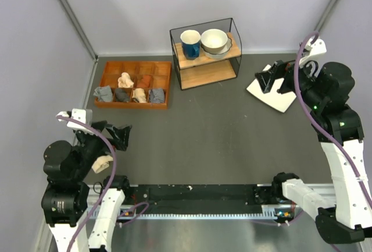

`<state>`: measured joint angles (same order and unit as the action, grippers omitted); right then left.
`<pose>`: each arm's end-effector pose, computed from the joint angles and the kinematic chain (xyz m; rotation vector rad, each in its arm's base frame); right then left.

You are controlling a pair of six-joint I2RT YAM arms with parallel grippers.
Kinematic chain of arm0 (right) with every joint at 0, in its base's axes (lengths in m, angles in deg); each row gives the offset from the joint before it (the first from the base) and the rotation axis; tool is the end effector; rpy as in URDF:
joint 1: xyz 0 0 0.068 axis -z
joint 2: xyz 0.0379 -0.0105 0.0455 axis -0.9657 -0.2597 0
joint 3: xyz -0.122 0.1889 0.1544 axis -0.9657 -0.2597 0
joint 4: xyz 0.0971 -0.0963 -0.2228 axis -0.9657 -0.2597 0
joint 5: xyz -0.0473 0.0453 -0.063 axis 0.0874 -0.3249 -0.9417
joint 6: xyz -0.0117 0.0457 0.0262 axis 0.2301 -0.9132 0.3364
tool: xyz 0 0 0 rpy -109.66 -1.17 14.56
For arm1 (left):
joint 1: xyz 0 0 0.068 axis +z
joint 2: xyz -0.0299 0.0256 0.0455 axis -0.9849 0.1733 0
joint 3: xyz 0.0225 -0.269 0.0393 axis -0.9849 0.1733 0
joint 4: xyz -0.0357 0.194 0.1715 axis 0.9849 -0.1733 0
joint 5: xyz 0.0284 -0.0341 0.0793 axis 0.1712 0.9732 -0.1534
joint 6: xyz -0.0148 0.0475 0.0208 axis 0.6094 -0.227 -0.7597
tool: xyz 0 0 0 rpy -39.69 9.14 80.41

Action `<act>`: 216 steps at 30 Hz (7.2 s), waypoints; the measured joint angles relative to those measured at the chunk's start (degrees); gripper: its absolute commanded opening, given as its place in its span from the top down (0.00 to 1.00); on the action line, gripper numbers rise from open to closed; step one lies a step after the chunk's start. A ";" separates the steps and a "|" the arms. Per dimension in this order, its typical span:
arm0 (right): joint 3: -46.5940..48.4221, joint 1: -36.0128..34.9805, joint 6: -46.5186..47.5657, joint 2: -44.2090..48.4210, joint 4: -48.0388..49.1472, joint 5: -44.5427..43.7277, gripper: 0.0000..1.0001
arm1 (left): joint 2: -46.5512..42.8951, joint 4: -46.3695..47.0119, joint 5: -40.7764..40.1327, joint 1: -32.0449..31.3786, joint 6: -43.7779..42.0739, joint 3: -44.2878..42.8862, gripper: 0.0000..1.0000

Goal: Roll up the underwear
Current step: Pick up the underwear from the corner of the board, then place the underwear at the center of the board, then flatten out the underwear at the center of the board.

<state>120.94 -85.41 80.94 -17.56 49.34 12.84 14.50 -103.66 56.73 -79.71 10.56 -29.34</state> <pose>0.1552 0.0372 0.4774 -0.2146 1.7065 0.4444 0.0191 -0.0102 0.4157 0.0673 1.7114 -0.3789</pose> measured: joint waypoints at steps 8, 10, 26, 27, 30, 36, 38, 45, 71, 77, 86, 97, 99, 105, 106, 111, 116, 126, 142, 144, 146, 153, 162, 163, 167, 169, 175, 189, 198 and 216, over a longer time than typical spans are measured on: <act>-0.02 0.15 -0.11 -0.42 0.02 1.44 0.01 | -1.95 0.07 0.04 0.00 0.46 1.14 0.01; -0.24 0.15 -0.11 -0.44 0.15 1.86 0.01 | -1.95 0.13 -0.04 -0.24 0.55 1.44 0.01; -27.36 0.26 20.96 -4.46 5.99 32.30 0.01 | 14.14 6.34 -16.94 -1.42 6.86 18.23 0.02; -28.87 0.26 21.88 -5.40 6.12 33.16 0.01 | 15.82 6.97 -18.60 -1.31 7.21 19.23 0.02; -30.71 0.26 23.69 -6.95 6.80 34.80 0.01 | 23.32 8.87 -22.88 1.73 8.26 20.31 0.04; -30.80 0.20 26.10 -7.02 8.41 35.93 0.01 | 42.23 11.82 -30.05 11.43 8.31 15.08 0.11; -30.80 0.09 26.29 -7.02 8.81 35.98 0.01 | 45.81 12.87 -32.74 13.40 8.26 13.35 0.17; -30.80 -0.42 26.82 -6.67 9.01 35.93 0.01 | 53.16 15.89 -36.85 18.34 7.87 12.98 0.24; -30.80 -0.42 29.14 -8.85 8.50 34.36 0.01 | 70.27 13.31 -36.63 26.53 13.77 5.70 1.00; -30.80 -0.42 29.22 -8.74 8.02 34.38 0.01 | 53.86 14.45 -25.16 25.83 13.05 10.12 1.00; -30.80 -0.44 31.10 -8.57 7.34 36.24 0.01 | 25.16 15.39 -2.10 14.38 14.43 17.05 1.00; -30.80 -0.57 35.89 -8.57 4.87 42.07 0.01 | 24.65 22.93 -1.64 -33.31 28.00 12.22 1.00; -30.80 -0.57 36.61 -8.59 4.44 42.64 0.01 | 28.65 25.44 -2.40 -40.04 29.31 8.98 1.00; -30.80 -0.57 38.18 -9.07 3.76 42.97 0.01 | 37.88 34.40 -1.33 -45.33 31.28 4.61 1.00; -30.80 -0.57 38.42 -9.33 3.72 42.95 0.01 | 38.93 35.39 -1.51 -45.31 31.34 4.63 1.00; -30.80 -0.57 39.01 -11.34 3.58 42.05 0.01 | 38.69 39.74 -0.42 -40.39 31.10 9.53 1.00; -30.80 -1.09 39.43 -14.71 3.39 39.50 0.01 | 39.01 41.29 0.39 -24.57 28.87 25.11 1.00; -30.80 -11.85 45.38 -21.97 1.88 33.24 0.04 | 37.05 27.56 -4.15 -14.80 20.31 27.52 0.37; -30.71 -35.06 58.18 -36.39 7.72 6.93 0.28 | 21.66 33.97 12.00 -16.57 25.57 42.03 0.21; -30.80 -35.78 58.29 -36.89 9.38 5.33 0.31 | 23.41 34.42 12.28 -19.28 28.85 45.24 0.21; -30.80 -36.26 58.29 -37.55 10.58 4.28 0.34 | 24.98 35.36 11.85 -22.12 31.45 45.70 0.19; -31.04 -36.44 57.81 -37.97 11.56 4.04 0.45 | 31.91 41.20 6.86 -30.69 37.31 43.39 0.23; -31.06 -36.65 57.11 -38.21 12.07 4.00 0.76 | 46.86 39.98 -1.64 -34.40 38.12 36.72 0.60; -31.06 -36.65 56.94 -38.21 12.11 3.91 0.81 | 48.19 39.28 -2.43 -34.67 37.66 36.11 0.74; -31.06 -36.65 56.98 -38.21 13.00 2.91 0.99 | 50.07 36.54 -5.18 -35.15 35.87 34.86 0.87; -31.06 -36.63 56.72 -38.21 13.16 2.51 1.00 | 49.40 35.43 -6.36 -35.21 35.17 34.86 0.86; -29.42 -33.51 54.99 -37.75 10.34 4.13 1.00 | 41.24 36.65 -2.21 -33.70 32.76 35.87 0.87; -7.30 -18.56 56.22 -28.61 1.25 5.20 1.00 | 53.31 48.72 25.79 -24.61 32.59 10.45 0.86; -23.26 -18.23 61.37 -13.84 1.53 7.87 0.99 | 43.71 56.33 26.60 -33.62 35.06 26.10 0.62; -34.49 -8.07 60.08 -15.78 -13.94 13.88 0.39 | 32.11 43.58 9.03 -43.15 28.74 31.28 0.20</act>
<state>86.45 -93.47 141.02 -33.34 35.40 26.72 46.61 -60.07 65.75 -122.85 39.30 1.94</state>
